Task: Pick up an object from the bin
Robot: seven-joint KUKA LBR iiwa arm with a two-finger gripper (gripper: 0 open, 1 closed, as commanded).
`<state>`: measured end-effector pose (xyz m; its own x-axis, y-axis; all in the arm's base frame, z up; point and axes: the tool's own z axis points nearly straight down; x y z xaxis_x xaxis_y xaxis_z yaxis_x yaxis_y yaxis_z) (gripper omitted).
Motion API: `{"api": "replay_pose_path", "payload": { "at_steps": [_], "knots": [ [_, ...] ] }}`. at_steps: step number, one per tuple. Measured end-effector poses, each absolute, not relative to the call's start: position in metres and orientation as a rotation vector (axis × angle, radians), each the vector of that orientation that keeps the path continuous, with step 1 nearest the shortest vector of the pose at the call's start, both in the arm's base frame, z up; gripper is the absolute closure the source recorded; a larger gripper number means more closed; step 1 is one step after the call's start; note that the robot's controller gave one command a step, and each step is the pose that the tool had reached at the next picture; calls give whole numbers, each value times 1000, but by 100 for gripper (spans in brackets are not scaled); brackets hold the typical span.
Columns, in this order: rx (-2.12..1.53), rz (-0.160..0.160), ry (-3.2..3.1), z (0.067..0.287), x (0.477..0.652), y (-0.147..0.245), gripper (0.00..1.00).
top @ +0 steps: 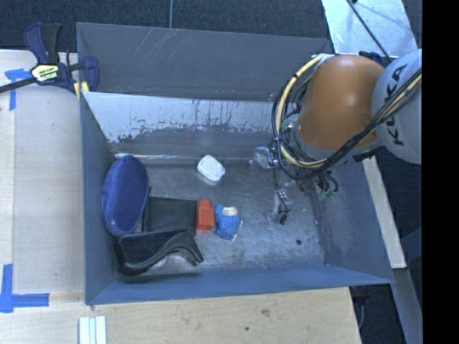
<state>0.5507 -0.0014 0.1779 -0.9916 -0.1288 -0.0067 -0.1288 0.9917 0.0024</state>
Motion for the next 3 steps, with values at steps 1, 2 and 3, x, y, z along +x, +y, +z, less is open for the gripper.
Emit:
{"api": "replay_pose_path", "payload": {
  "at_steps": [1,2,3],
  "knots": [
    [-164,3,3143,97,531,42,0],
    [-606,0,3083,70,529,40,0],
    [-607,-1,3081,70,530,40,100]
  ]
}}
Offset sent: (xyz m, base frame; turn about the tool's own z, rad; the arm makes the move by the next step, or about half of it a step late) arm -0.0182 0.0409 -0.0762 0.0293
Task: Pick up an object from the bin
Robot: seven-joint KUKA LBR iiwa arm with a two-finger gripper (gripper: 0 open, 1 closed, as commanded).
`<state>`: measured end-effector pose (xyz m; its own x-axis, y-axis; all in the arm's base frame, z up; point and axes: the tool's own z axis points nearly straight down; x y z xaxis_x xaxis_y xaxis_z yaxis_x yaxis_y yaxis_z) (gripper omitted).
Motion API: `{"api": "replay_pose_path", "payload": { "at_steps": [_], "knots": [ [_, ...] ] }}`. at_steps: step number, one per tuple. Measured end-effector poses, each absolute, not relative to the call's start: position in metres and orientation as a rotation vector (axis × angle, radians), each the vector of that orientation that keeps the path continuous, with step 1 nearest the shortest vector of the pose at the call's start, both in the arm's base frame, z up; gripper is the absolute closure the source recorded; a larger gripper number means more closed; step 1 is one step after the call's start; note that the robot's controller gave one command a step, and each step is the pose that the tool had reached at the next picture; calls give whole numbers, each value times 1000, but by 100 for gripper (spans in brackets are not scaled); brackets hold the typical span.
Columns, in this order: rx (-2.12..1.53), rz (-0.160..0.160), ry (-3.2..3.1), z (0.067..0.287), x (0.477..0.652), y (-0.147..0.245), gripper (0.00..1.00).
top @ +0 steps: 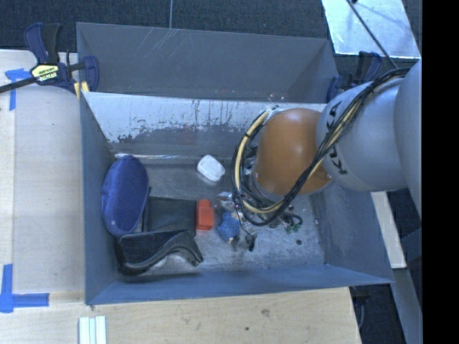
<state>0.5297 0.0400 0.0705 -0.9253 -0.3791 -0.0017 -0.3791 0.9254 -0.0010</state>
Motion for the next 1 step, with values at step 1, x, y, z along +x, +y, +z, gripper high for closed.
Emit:
{"api": "replay_pose_path", "payload": {
  "at_steps": [1],
  "knots": [
    [-660,-4,3059,221,536,21,100]
  ]
}}
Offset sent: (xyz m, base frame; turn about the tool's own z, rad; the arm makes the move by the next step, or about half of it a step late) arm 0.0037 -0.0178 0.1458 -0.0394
